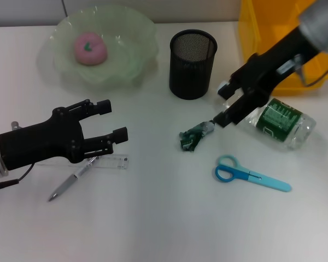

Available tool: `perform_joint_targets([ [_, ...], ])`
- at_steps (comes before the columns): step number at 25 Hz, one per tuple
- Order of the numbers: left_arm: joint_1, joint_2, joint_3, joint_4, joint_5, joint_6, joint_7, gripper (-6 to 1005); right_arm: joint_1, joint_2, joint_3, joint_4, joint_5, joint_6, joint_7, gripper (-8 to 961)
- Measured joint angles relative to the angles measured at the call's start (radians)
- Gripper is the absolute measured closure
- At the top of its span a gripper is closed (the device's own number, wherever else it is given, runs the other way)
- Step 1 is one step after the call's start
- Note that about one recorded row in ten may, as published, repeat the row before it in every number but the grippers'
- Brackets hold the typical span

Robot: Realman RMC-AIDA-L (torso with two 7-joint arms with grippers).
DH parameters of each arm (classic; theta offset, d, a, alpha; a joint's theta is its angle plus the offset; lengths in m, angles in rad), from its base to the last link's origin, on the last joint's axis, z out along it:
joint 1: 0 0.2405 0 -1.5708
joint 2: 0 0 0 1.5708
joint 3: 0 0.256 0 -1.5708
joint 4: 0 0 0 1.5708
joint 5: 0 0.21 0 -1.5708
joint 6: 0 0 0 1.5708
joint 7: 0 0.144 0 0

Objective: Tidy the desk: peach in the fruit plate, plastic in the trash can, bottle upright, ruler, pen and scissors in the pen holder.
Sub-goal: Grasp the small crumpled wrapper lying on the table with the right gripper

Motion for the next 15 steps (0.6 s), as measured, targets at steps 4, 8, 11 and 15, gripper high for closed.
perform_joint_targets([
  [4, 0.004, 0.0, 0.001, 0.0, 0.001, -0.002, 0.004, 159, 0.023, 0.06, -0.14, 0.002, -0.084, 0.105, -0.009, 179],
  [8, 0.004, -0.002, -0.001, 0.0, 0.001, -0.002, 0.004, 160, 0.016, 0.084, -0.217, 0.011, -0.094, 0.172, -0.013, 179],
  [11, 0.004, -0.004, -0.004, 0.0, 0.002, -0.006, 0.002, 160, 0.01, 0.093, -0.265, 0.047, -0.093, 0.246, -0.024, 179],
  [15, 0.008, -0.003, -0.004, 0.0, 0.002, -0.008, 0.002, 161, 0.016, 0.101, -0.303, 0.129, -0.073, 0.35, -0.041, 180],
])
